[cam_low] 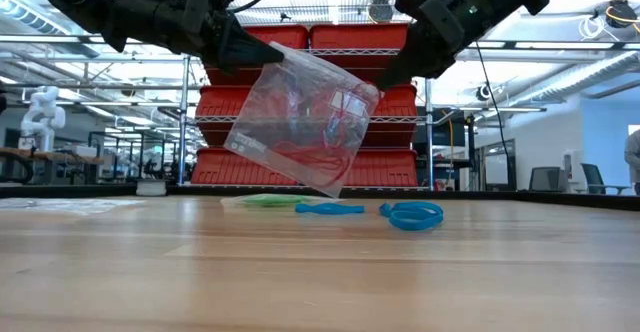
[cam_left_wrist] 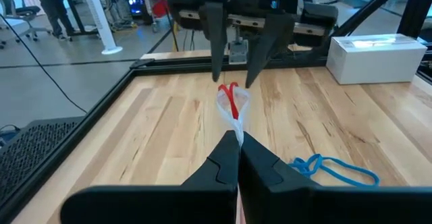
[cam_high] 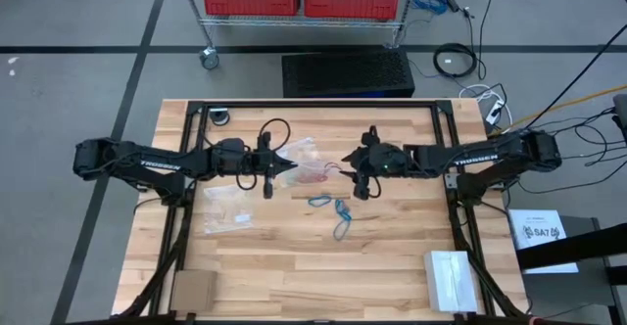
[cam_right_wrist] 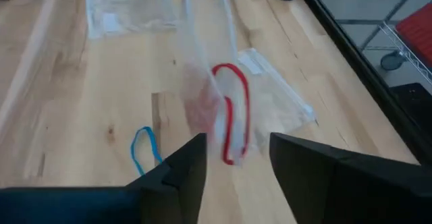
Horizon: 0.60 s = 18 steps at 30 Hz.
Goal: Sort rubber bands
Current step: Put the red rubber band into the bottom right transparent zip bag
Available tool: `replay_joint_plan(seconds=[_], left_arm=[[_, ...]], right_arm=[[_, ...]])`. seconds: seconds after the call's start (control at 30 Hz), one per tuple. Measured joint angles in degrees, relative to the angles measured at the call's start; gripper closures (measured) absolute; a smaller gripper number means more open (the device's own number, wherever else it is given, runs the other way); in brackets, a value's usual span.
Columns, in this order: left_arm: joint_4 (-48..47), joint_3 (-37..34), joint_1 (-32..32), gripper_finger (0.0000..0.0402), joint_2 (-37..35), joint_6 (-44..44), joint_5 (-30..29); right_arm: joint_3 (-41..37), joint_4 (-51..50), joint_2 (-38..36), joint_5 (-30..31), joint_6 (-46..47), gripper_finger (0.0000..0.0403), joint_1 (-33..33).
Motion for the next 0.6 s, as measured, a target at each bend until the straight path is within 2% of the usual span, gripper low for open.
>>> replay_joint_plan(seconds=[0.4,0.6], left_arm=[[0.0,0.0,0.0,0.0400,0.0,0.5,0.0],[0.0,0.0,0.0,0.0400,0.0,0.5,0.0]], right_arm=[[0.0,-0.6,3.3,9.3,-1.3,0.0361,1.7],[0.0,-1.4,3.2,12.0,-2.2,0.0386,3.2]])
